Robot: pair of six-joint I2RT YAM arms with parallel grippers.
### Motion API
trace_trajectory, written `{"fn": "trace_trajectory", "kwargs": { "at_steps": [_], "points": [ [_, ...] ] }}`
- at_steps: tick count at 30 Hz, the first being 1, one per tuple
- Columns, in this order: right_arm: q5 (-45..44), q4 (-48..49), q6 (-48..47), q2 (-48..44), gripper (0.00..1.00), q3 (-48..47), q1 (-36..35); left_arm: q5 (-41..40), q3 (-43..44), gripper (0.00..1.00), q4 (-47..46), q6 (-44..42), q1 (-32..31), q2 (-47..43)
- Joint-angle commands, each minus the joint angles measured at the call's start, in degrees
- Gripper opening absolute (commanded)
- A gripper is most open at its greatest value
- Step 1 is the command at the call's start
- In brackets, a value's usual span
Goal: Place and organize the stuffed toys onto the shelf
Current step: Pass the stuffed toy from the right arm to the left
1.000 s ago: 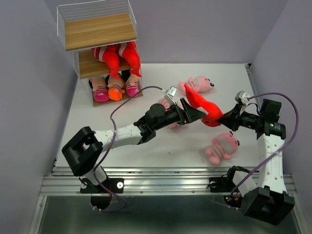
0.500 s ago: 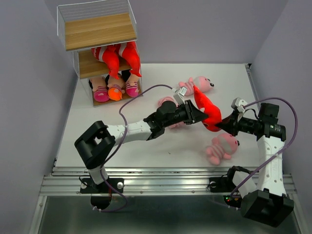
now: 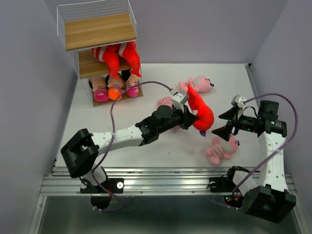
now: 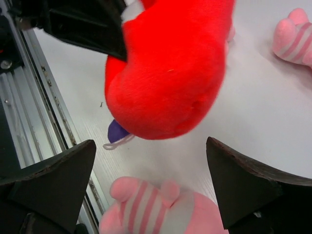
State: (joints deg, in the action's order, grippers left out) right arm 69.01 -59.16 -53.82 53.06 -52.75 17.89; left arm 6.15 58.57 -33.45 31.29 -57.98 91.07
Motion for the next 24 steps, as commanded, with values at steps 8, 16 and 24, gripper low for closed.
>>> {"fn": "trace_trajectory", "kwargs": {
  "at_steps": [8,16,24],
  "points": [
    [7.8,-15.6,1.1,11.6,1.00,-21.2,-0.5,-17.8,-14.3,0.00,2.0,-53.6,-11.4,-16.0],
    [5.7,-12.7,6.3,14.4,1.00,-23.6,-14.2,-18.2,-16.5,0.00,-6.1,-58.9,-11.6,-18.0],
    [-0.5,-2.1,8.2,11.1,1.00,-14.1,-18.2,-17.4,-17.3,0.00,-14.3,-58.2,-11.6,-20.0]
  ]
}}
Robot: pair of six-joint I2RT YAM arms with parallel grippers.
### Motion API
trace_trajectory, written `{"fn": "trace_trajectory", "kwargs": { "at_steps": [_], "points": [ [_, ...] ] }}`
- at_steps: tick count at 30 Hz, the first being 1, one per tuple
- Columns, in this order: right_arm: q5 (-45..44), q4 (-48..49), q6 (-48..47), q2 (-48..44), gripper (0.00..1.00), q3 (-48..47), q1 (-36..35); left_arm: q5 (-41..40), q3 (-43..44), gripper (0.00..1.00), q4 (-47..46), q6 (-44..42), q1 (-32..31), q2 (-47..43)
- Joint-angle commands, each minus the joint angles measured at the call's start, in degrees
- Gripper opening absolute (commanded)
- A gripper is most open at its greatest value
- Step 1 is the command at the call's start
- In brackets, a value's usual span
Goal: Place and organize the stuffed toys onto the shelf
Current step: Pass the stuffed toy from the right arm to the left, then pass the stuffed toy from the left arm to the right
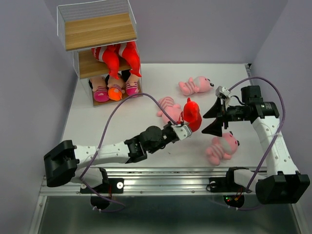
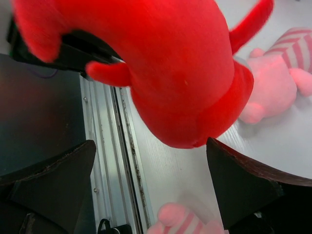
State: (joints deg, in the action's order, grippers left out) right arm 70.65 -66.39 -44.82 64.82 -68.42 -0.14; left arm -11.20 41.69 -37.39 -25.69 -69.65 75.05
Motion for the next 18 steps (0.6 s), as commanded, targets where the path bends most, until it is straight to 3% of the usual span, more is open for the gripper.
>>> {"fn": "trace_trajectory", "kwargs": {
  "at_steps": [1,12,18],
  "points": [
    [-1.9,5.1,-1.8,-0.5,1.00,2.0,-0.2,0.7,-0.7,0.00,-11.5,-0.8,0.0,-4.6],
    [2.4,18.0,4.7,2.1,1.00,3.5,-1.4,2.6,-5.2,0.00,-18.9,5.4,-0.4,-8.5],
    [4.8,23.4,11.1,2.5,0.96,3.5,-6.1,3.1,-5.4,0.00,-21.2,6.4,-0.4,-7.8]
  ]
}}
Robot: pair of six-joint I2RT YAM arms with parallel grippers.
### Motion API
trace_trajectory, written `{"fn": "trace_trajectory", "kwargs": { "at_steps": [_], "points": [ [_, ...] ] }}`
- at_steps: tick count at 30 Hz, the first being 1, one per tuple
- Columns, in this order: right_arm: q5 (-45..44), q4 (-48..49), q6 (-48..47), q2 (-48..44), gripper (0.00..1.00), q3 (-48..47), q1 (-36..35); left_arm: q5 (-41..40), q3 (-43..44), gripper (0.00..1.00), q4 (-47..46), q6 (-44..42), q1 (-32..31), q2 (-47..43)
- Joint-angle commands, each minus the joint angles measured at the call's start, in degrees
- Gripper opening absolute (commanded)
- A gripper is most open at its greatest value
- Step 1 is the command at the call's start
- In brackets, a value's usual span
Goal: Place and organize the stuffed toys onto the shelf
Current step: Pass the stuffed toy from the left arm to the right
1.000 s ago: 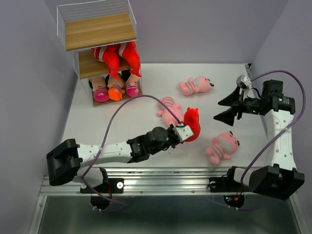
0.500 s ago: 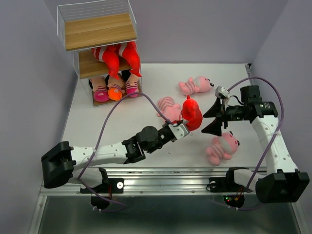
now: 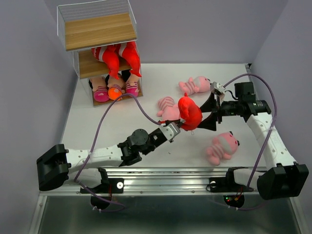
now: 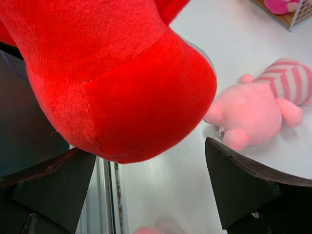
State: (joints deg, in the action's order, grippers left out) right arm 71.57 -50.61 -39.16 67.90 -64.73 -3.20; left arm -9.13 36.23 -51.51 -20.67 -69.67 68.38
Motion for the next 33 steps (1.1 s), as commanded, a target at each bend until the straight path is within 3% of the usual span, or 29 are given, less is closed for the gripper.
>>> {"fn": "trace_trajectory", "kwargs": {
  "at_steps": [1,3,9,12,16,18,21,22,24,27,28,33],
  "points": [
    [4.2,8.5,6.5,-0.8,0.94,-0.1,-3.8,1.0,0.2,0.00,-7.4,1.5,-0.4,-0.8],
    [4.5,10.0,9.4,-1.5,0.90,0.0,-6.1,1.0,0.5,0.00,-7.7,1.7,-0.5,-0.4],
    [3.2,16.2,15.0,-1.8,0.48,1.0,-9.6,1.0,0.2,0.00,-9.4,2.7,-0.5,0.2],
    [2.5,15.8,14.3,-1.7,0.21,0.3,-9.6,0.7,-0.1,0.00,-8.5,3.5,-0.5,-0.3],
    [-1.1,14.2,12.1,-1.9,0.01,-1.2,-9.6,-0.4,-0.8,0.00,-6.3,5.7,-0.4,-2.0],
    [-5.2,14.1,11.6,-2.1,0.01,-2.0,-9.6,-1.8,-1.4,0.04,-5.4,7.8,-0.4,-2.9],
    [-14.2,12.0,8.1,-2.0,0.01,-3.5,-9.6,-6.6,-1.8,0.42,-1.9,15.0,-0.4,-5.1],
    [-17.4,11.3,6.7,-1.8,0.01,-4.7,-9.6,-8.9,-1.5,0.64,2.3,17.4,-0.3,-6.4],
    [-26.2,9.8,2.1,-1.7,0.01,-5.8,-9.6,-9.2,0.1,0.77,7.4,24.2,0.7,-7.6],
    [-35.5,9.6,-4.1,-2.1,0.01,-7.3,-9.6,-5.2,0.6,0.85,15.1,31.0,2.3,-10.1],
    [-37.3,9.6,-7.2,-2.2,0.01,-7.7,-9.6,-2.2,0.3,0.98,17.2,33.0,3.6,-11.8],
    [-44.0,12.7,-16.0,-3.5,0.01,-6.4,-9.6,5.9,-1.2,0.99,24.1,45.9,8.1,-17.7]
  ]
}}
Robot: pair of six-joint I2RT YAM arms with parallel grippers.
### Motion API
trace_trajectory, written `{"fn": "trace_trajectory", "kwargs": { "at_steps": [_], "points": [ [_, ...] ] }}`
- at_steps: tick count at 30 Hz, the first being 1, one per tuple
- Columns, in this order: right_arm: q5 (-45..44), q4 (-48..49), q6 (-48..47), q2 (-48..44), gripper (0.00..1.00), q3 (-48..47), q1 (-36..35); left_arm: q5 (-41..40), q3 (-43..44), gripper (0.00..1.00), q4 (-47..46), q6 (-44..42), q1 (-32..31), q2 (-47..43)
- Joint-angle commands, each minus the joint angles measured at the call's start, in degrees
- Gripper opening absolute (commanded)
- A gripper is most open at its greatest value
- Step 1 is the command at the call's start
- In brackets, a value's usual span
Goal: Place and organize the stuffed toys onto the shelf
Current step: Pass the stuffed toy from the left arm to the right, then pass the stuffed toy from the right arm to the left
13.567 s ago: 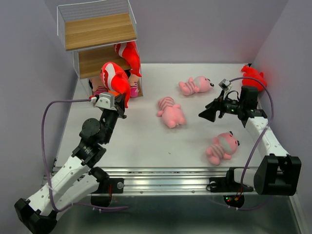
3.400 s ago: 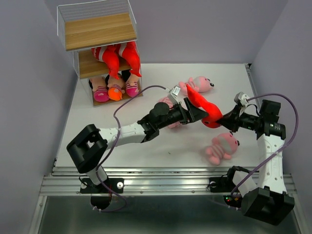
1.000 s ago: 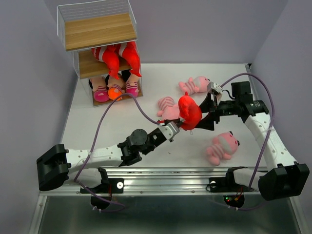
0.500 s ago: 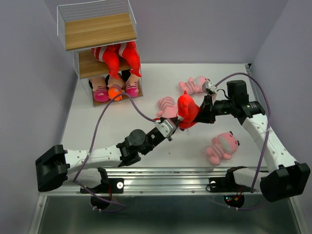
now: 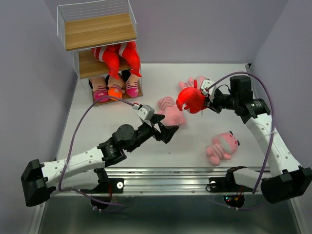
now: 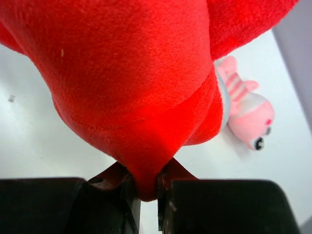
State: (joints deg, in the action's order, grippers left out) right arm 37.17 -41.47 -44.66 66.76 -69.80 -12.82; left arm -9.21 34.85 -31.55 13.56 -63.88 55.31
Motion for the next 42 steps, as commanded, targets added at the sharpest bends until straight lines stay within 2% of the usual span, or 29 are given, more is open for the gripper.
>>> {"fn": "trace_trajectory", "kwargs": {
  "at_steps": [1,7,14,26,29,35,38,39,42],
  "points": [
    [-10.3,5.8,-13.5,-3.3,0.01,0.3,0.0,8.0,-0.7,0.99,4.7,13.4,4.3,-7.0],
    [-11.3,9.7,-20.0,-3.7,0.01,1.8,-0.5,12.9,-2.5,0.99,5.5,26.6,10.0,-11.2],
    [-13.3,15.6,-26.4,-5.7,0.01,8.2,-3.2,13.0,-0.1,0.99,1.9,34.5,11.4,-4.5],
    [-14.5,19.3,-28.2,-7.7,0.01,13.5,-4.8,15.7,5.8,0.99,-7.3,37.6,11.5,9.4],
    [-14.3,19.8,-28.1,-8.1,0.01,14.4,-5.3,15.9,6.4,0.96,-9.0,38.4,11.5,11.6],
    [-14.1,20.2,-27.7,-8.3,0.01,15.7,-5.3,15.5,7.7,0.84,-12.0,40.6,11.5,14.6],
    [-14.1,20.7,-27.3,-8.3,0.01,16.0,-5.8,16.7,8.6,0.73,-12.7,41.3,11.5,16.7],
    [-14.2,21.2,-27.1,-8.3,0.01,16.1,-5.8,16.9,8.9,0.66,-12.8,41.7,11.5,17.2],
    [-14.4,21.3,-26.9,-8.4,0.01,16.4,-5.8,18.1,9.5,0.53,-13.4,42.2,11.5,19.2]
  ]
}}
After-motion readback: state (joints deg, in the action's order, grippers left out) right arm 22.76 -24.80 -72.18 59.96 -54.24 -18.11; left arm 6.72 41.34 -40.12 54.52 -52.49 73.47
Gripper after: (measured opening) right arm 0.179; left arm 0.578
